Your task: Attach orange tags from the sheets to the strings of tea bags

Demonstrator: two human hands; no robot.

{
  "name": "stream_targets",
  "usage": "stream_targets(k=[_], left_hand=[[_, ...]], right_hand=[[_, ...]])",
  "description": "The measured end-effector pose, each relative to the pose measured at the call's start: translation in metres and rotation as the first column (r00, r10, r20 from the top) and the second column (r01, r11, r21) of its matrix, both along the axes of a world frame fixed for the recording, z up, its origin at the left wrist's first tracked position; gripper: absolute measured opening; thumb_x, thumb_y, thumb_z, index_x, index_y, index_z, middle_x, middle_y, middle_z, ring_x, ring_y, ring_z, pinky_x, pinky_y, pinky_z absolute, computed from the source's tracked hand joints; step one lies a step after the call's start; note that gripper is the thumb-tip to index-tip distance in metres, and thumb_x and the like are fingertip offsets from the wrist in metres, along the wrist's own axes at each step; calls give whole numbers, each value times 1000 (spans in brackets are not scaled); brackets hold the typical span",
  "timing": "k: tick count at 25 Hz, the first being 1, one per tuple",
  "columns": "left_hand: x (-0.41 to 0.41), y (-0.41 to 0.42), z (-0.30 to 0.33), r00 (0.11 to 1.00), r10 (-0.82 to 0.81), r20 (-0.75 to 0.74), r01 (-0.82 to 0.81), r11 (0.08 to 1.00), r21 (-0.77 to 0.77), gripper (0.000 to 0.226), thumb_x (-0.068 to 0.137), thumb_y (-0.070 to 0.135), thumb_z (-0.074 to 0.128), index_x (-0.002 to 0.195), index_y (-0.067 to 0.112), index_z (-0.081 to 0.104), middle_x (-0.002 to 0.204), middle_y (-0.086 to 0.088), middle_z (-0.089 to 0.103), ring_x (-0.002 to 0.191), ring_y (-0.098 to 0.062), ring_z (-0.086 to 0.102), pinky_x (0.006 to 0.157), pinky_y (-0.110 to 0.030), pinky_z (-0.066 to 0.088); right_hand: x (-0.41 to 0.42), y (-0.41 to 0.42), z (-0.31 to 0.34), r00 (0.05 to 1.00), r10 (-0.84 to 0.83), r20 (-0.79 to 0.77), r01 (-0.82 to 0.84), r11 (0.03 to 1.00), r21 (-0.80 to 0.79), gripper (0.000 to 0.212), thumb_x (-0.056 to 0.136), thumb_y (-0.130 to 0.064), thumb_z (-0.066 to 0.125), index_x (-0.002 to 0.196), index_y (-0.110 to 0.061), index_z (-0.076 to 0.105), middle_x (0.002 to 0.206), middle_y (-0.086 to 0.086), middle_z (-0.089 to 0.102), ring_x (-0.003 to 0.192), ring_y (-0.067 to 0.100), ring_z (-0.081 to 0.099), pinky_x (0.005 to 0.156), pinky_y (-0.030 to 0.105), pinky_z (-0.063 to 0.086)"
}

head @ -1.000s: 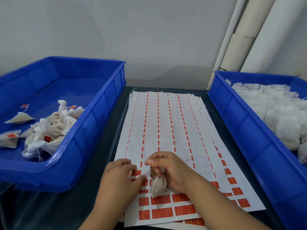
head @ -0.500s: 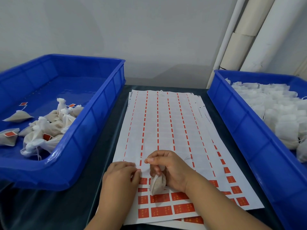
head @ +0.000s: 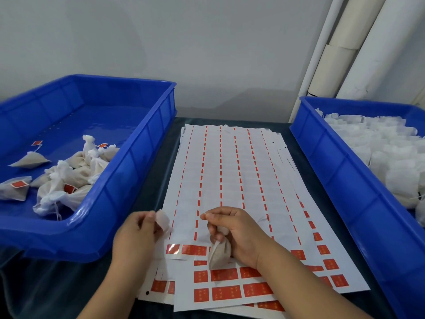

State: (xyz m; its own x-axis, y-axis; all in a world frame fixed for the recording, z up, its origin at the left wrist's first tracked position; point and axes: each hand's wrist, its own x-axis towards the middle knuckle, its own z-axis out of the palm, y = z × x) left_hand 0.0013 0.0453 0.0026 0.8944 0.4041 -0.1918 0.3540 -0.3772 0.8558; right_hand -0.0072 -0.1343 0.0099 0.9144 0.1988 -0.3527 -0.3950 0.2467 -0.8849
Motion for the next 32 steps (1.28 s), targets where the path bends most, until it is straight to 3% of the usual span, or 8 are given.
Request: stream_targets(k=[5, 8, 10, 12, 14, 19, 25, 32], left_hand=[[2, 6, 12, 980, 194, -35, -182, 825, -534, 15, 93, 30, 53, 87, 20, 63, 74, -2, 58, 67, -13, 53, 61, -27, 45], [-1, -17, 18, 982, 150, -118, -189, 675, -713, 12, 91, 23, 55, 90, 16, 65, 78, -6, 68, 67, -12, 65, 58, -25, 51], [-5, -33, 22, 986, 83, -142, -165, 504, -848, 13, 91, 17, 55, 92, 9, 65, 76, -9, 73, 65, -14, 70, 51, -24, 54], [-7, -42, 26, 990, 26, -136, -137, 361, -922, 16, 91, 13, 54, 98, 3, 65, 81, -13, 73, 71, -18, 72, 52, -24, 55], [-6, -47, 27, 994, -3, -110, -104, 297, -949, 19, 91, 12, 54, 103, 0, 64, 87, -16, 73, 78, -22, 72, 57, -27, 57], [-5, -53, 35, 995, -93, 43, 75, 371, -926, 21, 93, 15, 52, 97, 2, 68, 89, -14, 73, 78, -19, 71, 60, -25, 56], [-2, -59, 44, 980, -175, 93, 193, 753, -630, 26, 90, 32, 54, 75, 25, 74, 66, 2, 65, 66, -14, 56, 64, -27, 49], [0, -75, 47, 983, -160, 87, 178, 740, -648, 24, 92, 32, 52, 80, 26, 71, 75, 6, 72, 84, -15, 66, 82, -31, 52]], right_hand=[[-5, 11, 7, 986, -165, 24, 167, 977, -132, 15, 86, -22, 66, 77, -22, 77, 72, -2, 70, 50, 9, 54, 56, 23, 48], [-11, 17, 13, 958, -260, 124, 283, 929, -239, 14, 85, -28, 67, 74, -30, 75, 74, -8, 72, 63, 7, 64, 67, 24, 50], [-16, 19, 17, 934, -276, 226, 338, 889, -308, 16, 86, -30, 66, 71, -31, 74, 77, -15, 72, 77, 5, 66, 73, 18, 51], [-19, 19, 25, 902, -257, 347, 384, 845, -373, 15, 86, -29, 66, 71, -33, 70, 79, -26, 69, 83, -6, 63, 66, 5, 47], [-19, 15, 34, 864, -218, 454, 411, 824, -388, 17, 85, -23, 67, 72, -35, 67, 79, -25, 68, 83, -13, 59, 63, 0, 43], [-18, 4, 54, 820, -68, 568, 368, 823, -432, 16, 82, -25, 68, 73, -37, 66, 81, -22, 69, 84, -7, 62, 67, 3, 46], [-7, -11, 63, 812, -37, 583, 373, 801, -468, 19, 82, -22, 69, 70, -37, 67, 79, -24, 68, 82, -7, 61, 65, 1, 44], [5, -20, 63, 869, 28, 494, 303, 759, -577, 14, 88, -27, 62, 76, -34, 64, 81, -20, 64, 83, -13, 54, 64, 0, 43]])
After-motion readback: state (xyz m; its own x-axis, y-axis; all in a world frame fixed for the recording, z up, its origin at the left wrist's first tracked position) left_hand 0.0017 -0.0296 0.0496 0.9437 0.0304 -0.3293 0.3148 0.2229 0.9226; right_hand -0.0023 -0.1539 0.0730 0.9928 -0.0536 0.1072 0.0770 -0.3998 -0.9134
